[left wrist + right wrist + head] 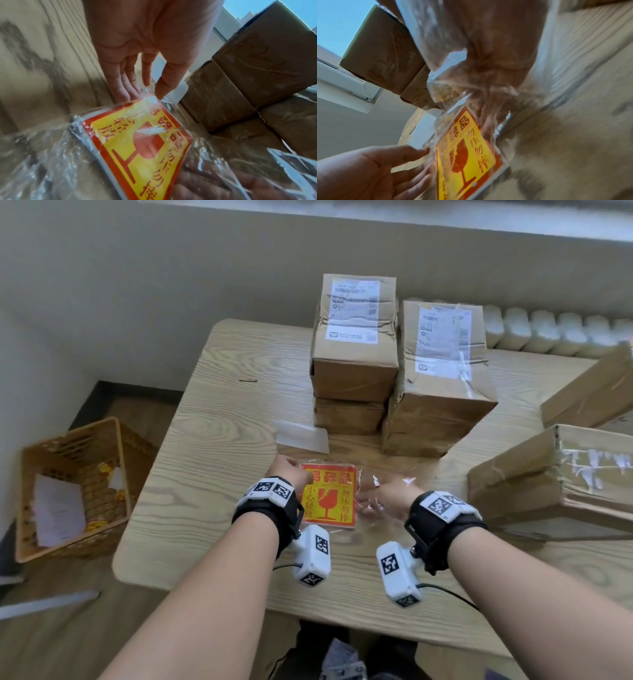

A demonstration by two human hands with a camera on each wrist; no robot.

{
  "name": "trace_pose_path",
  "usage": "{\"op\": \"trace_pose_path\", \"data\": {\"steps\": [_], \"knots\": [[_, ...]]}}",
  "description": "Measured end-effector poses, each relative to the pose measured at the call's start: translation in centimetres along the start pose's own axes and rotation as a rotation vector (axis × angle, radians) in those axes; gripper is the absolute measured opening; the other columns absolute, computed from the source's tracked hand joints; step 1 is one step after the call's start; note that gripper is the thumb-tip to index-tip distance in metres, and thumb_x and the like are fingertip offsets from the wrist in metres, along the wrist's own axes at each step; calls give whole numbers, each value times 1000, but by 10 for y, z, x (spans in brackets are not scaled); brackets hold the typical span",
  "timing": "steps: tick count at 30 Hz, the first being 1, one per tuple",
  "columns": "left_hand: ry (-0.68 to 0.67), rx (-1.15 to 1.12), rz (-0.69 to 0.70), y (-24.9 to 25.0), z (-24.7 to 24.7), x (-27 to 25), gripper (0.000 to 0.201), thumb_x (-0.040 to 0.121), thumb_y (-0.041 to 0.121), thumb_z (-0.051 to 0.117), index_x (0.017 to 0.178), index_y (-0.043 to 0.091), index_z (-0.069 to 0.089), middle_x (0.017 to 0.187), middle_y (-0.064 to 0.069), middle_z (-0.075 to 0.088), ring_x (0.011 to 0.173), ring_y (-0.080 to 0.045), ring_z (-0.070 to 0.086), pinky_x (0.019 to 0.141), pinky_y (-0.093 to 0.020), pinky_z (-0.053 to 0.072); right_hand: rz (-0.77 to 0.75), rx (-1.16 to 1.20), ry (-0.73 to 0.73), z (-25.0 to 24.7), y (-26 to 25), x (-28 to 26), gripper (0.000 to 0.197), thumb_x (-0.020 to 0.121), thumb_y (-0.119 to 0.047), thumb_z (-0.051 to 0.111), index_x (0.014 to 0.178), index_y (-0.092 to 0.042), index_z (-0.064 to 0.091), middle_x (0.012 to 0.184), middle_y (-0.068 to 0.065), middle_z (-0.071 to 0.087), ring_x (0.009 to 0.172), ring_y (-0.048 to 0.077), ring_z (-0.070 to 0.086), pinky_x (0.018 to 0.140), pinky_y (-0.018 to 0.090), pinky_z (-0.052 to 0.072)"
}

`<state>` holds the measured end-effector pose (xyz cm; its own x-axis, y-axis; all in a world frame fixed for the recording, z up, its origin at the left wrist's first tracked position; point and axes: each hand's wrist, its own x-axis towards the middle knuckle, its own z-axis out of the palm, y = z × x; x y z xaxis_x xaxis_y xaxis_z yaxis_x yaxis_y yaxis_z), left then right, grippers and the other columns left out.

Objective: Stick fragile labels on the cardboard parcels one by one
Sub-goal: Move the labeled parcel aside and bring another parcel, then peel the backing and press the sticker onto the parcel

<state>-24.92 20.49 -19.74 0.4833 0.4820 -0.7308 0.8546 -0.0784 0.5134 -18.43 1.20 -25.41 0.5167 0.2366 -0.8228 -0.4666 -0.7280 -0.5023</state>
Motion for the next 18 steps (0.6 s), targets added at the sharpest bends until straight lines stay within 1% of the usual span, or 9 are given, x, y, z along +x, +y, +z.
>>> {"op": "trace_pose_path", "data": {"steps": [3,6,9,11,12,13,15,16,18], "knots": [[-42,-10,-3,-2,-2,5,38,74,7,75,109,5,60,92,-13,67,86,-25,67,87,-38,56,-22,-27,49,7,-9,-13,17,85,-14,65,79,-28,57,107,10,65,101,27,63,93,41,54],[-65,5,10,-1,-3,7,35,76,14,78,107,1,69,101,-14,72,92,-26,69,76,-31,54,18,-20,82,10,-18,-28,13,80,-19,73,78,-20,61,107,16,70,101,32,66,92,43,54],[-72,11,33,-2,-2,6,33,78,14,78,106,-2,70,108,-13,70,101,-25,66,78,-30,51,73,31,123,12,-27,-51,22,78,-24,79,78,-11,61,84,10,70,80,27,67,74,35,54],[-65,-27,46,-3,-1,5,14,81,12,75,92,4,70,104,-14,70,99,-27,66,81,-32,51,54,98,106,12,-25,-56,19,82,-23,76,86,-8,66,75,6,66,66,19,62,60,27,50],[-62,-44,47,-3,-1,4,7,83,12,73,81,9,67,100,-15,69,93,-28,65,83,-35,52,42,142,110,13,-25,-59,20,84,-19,73,94,-4,67,78,7,67,63,16,60,54,24,48],[-75,-73,37,-3,0,5,14,84,10,71,73,12,61,96,-15,67,87,-27,64,85,-39,54,42,167,119,13,-26,-60,23,85,-16,72,100,0,66,86,12,70,62,15,59,51,22,47],[-117,-134,7,-4,2,7,26,85,6,68,66,14,52,91,-16,62,82,-26,60,89,-46,53,58,160,130,13,-27,-60,23,86,-12,70,103,4,65,105,20,70,62,16,60,50,21,45],[-122,-147,6,-4,2,8,28,85,4,68,65,13,50,91,-16,62,82,-27,61,90,-49,52,55,142,136,11,-29,-62,19,88,-10,67,100,4,65,103,20,70,61,15,61,48,19,44],[-101,-154,8,-7,2,11,26,84,1,68,68,13,50,98,-19,67,91,-31,67,89,-53,54,35,144,127,7,-29,-65,17,94,-7,58,79,1,59,62,10,68,39,3,57,36,13,39]]}}
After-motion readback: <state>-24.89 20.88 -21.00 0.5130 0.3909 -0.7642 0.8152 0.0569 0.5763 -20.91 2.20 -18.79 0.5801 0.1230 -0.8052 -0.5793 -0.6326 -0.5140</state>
